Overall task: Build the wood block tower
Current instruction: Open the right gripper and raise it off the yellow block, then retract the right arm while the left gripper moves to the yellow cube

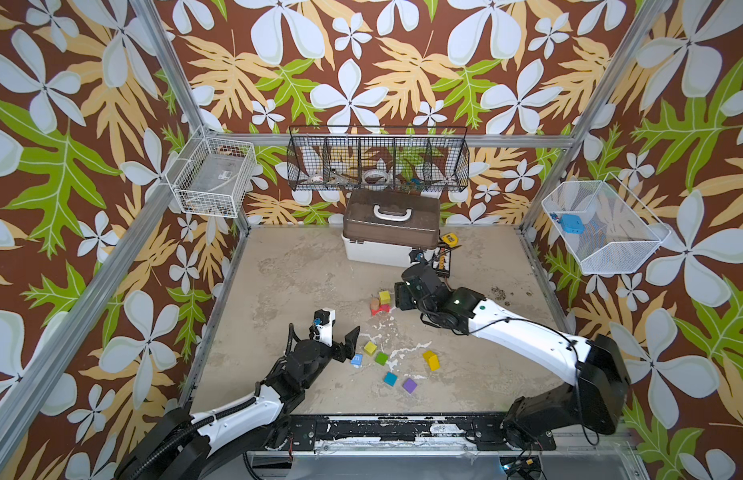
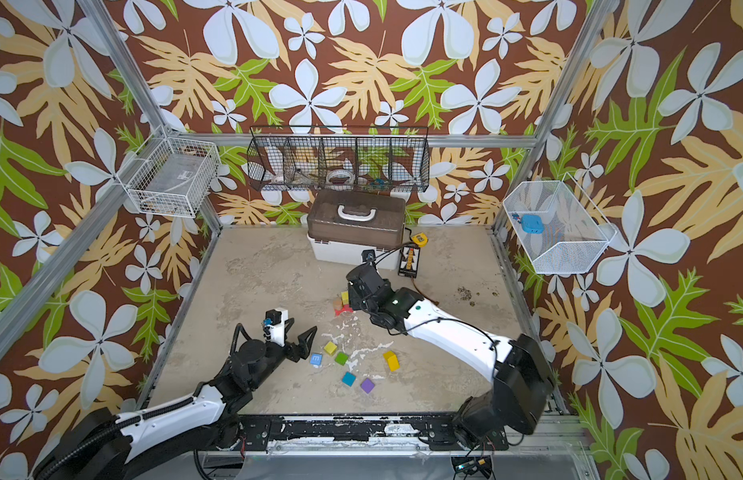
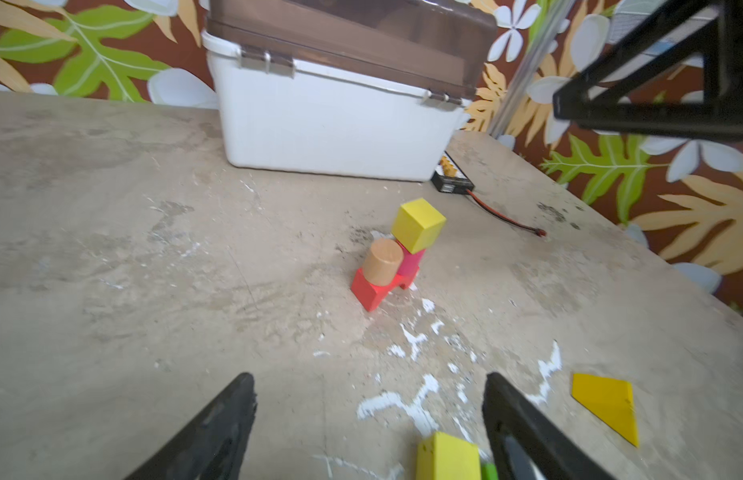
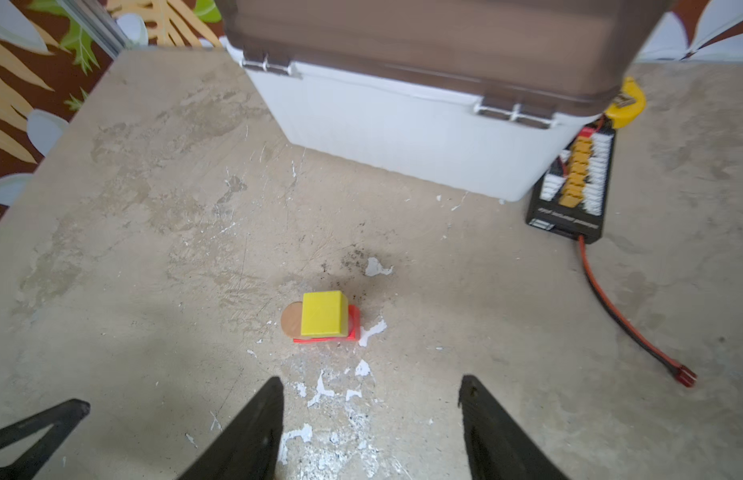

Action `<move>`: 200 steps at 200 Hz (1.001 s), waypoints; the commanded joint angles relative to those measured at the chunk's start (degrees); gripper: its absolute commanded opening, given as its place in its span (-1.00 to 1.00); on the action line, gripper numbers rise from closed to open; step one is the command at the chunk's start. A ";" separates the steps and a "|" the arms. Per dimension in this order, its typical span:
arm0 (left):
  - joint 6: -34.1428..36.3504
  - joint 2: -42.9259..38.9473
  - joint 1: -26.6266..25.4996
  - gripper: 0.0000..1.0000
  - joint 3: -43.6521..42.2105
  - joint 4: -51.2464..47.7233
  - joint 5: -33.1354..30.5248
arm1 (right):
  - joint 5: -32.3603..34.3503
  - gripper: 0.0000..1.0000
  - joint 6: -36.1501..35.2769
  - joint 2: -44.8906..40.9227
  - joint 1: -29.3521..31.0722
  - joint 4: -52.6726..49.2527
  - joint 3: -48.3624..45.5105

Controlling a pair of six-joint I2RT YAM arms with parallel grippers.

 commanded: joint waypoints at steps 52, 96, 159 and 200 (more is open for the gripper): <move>-6.14 1.93 -10.33 0.69 -2.68 -2.09 -1.56 | -2.94 0.74 0.54 -19.46 -20.10 17.89 -25.95; -6.10 12.44 -19.51 0.58 0.29 -1.75 -11.40 | 6.08 0.75 1.81 -21.05 -27.04 21.45 -34.73; -4.41 22.80 -20.03 0.48 8.67 -8.97 -17.52 | 10.43 0.83 0.79 -22.50 -27.32 25.87 -39.31; -2.81 25.51 -20.02 0.27 10.44 -9.05 -19.37 | 9.88 0.89 0.34 -22.92 -27.37 27.15 -39.91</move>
